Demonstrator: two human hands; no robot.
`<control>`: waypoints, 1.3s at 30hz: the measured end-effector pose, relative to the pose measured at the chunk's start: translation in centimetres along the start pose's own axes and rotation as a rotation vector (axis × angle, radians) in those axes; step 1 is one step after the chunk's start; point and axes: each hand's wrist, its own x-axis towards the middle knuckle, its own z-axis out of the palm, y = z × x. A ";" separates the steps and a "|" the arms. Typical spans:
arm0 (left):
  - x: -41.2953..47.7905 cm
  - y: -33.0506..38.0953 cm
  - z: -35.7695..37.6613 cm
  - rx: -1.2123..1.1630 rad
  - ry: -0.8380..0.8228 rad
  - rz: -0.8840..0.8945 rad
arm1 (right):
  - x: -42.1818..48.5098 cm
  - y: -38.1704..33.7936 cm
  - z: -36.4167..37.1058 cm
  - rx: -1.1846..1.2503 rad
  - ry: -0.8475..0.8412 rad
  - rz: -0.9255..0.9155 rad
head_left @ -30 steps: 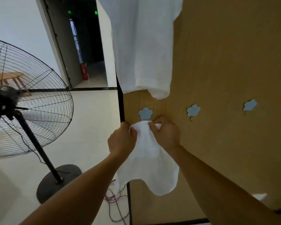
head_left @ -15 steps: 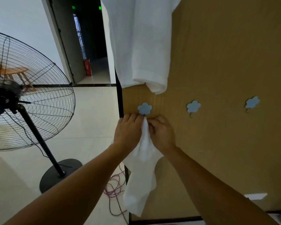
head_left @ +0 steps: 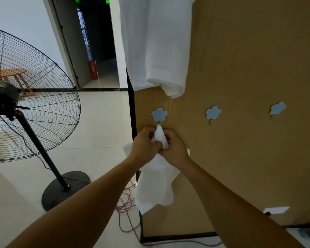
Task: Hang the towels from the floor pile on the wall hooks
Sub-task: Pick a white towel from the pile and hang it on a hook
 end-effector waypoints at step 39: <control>-7.8 -7.3 -0.6 0.691 -0.184 0.404 | -11.7 3.2 -2.8 -0.489 0.022 0.353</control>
